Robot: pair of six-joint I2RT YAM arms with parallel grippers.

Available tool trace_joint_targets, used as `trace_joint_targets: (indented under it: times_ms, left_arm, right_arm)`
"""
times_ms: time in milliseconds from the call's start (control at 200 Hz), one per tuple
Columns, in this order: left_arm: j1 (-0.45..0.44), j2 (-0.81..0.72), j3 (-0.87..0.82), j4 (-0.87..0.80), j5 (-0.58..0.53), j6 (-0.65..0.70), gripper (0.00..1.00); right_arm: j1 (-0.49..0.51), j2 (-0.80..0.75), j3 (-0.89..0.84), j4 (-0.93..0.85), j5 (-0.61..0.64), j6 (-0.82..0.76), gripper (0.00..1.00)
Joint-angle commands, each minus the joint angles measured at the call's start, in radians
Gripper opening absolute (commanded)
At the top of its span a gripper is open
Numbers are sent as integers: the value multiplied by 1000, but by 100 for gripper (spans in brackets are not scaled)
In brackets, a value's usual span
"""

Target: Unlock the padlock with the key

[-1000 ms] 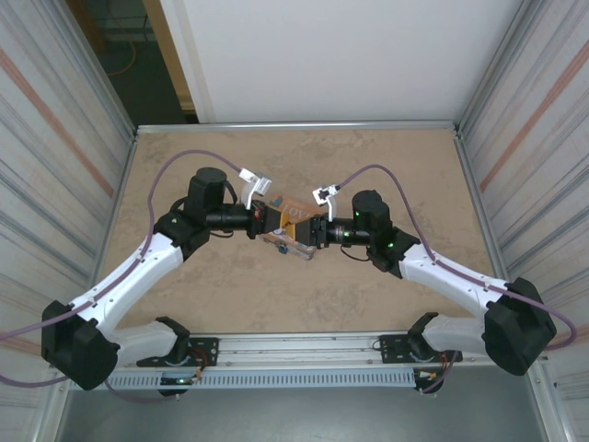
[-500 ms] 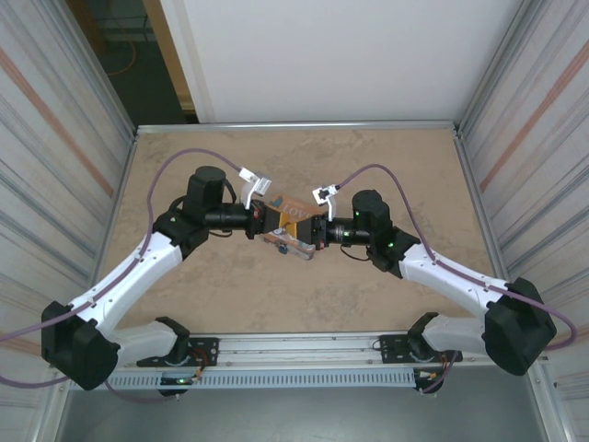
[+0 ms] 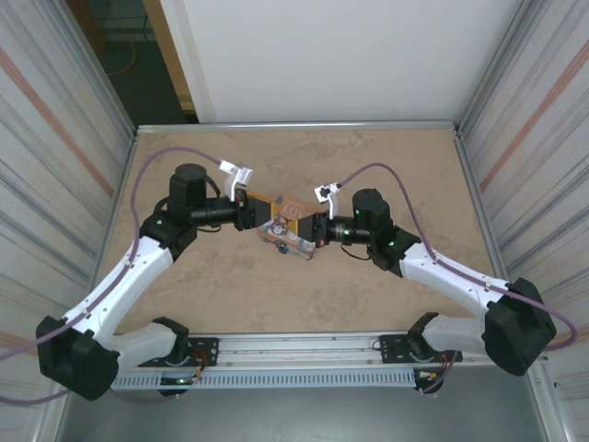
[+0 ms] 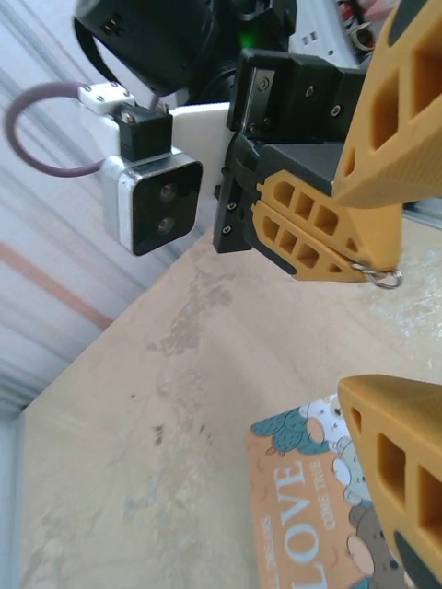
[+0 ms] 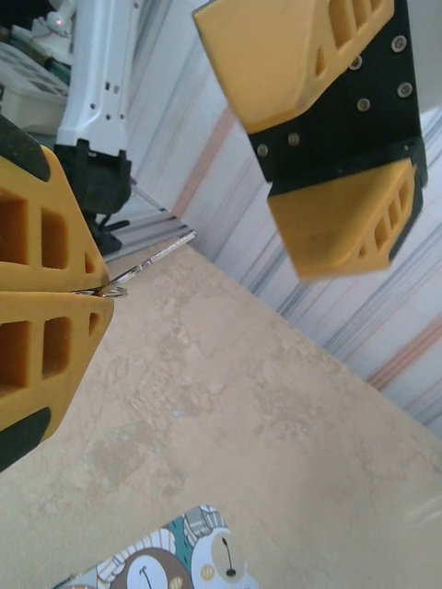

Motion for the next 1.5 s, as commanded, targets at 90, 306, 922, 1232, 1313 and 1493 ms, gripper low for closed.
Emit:
trace_joint_targets:
  times_ms: [90,306,922,1232,1313,1493]
  left_arm:
    - [42,-119,-117,33,-98,-48,59]
    - [41,-225,-341,116,-203,-73,67]
    - [-46,19,-560,476,-270,34,71]
    - [-105,259,-494,602,-309,57,71]
    - [-107,307,-483,624,-319,59,70]
    - [-107,391,-452,640,-331,61,67]
  right_arm:
    - [-28,-4,-66,54,92,83,0]
    - [-59,57,-158,196,157,200,0]
    - [-161,352,-141,374,97,257,0]
    - [-167,447,-119,361,74,239,0]
    - [-164,457,-125,366,78,239,0]
    - [-144,473,-129,378,91,243,0]
